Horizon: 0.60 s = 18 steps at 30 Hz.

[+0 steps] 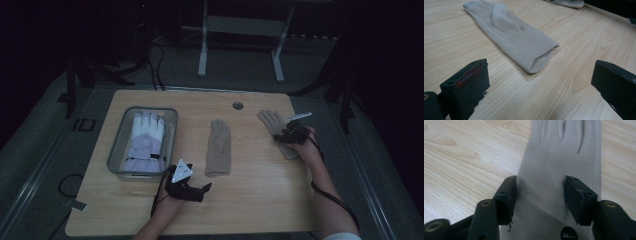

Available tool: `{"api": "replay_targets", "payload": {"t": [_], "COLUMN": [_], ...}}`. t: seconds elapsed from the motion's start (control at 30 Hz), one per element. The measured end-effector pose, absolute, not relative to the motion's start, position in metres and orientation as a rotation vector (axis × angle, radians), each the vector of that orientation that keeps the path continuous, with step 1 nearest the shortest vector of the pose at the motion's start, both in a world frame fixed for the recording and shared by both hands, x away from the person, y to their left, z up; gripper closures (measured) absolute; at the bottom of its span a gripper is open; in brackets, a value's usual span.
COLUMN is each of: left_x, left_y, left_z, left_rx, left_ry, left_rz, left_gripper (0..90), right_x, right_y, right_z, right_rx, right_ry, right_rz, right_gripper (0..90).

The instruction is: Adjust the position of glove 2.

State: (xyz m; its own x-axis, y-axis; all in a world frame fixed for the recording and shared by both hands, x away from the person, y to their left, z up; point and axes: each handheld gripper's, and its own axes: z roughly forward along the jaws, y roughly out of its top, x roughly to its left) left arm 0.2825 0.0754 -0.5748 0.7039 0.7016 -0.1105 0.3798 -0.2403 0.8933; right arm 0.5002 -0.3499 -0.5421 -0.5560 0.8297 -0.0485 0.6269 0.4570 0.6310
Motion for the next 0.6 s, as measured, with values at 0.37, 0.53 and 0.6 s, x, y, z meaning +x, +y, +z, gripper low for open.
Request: {"api": "replay_targets", "payload": {"t": [0.37,0.53,0.6], "left_x": [0.282,0.282,0.282], "left_y": [0.075,0.075,0.075], "left_z": [-0.574,-0.574,-0.573], "left_rx": [1.859,1.856,1.856], "left_ry": [0.845,0.845,0.845], "left_rz": [0.381,0.382,0.387], "left_gripper": [1.7,1.7,1.8], "right_x": [0.486,0.470,0.463], "right_y": [-0.340,-0.335,-0.331], "right_z": [-0.539,-0.528,-0.522], "right_rx": [1.371,1.472,1.493], "right_ry": [2.275,2.150,2.121], "right_rz": [0.853,0.906,0.904], "right_gripper": [77.9,78.9,79.0]}}
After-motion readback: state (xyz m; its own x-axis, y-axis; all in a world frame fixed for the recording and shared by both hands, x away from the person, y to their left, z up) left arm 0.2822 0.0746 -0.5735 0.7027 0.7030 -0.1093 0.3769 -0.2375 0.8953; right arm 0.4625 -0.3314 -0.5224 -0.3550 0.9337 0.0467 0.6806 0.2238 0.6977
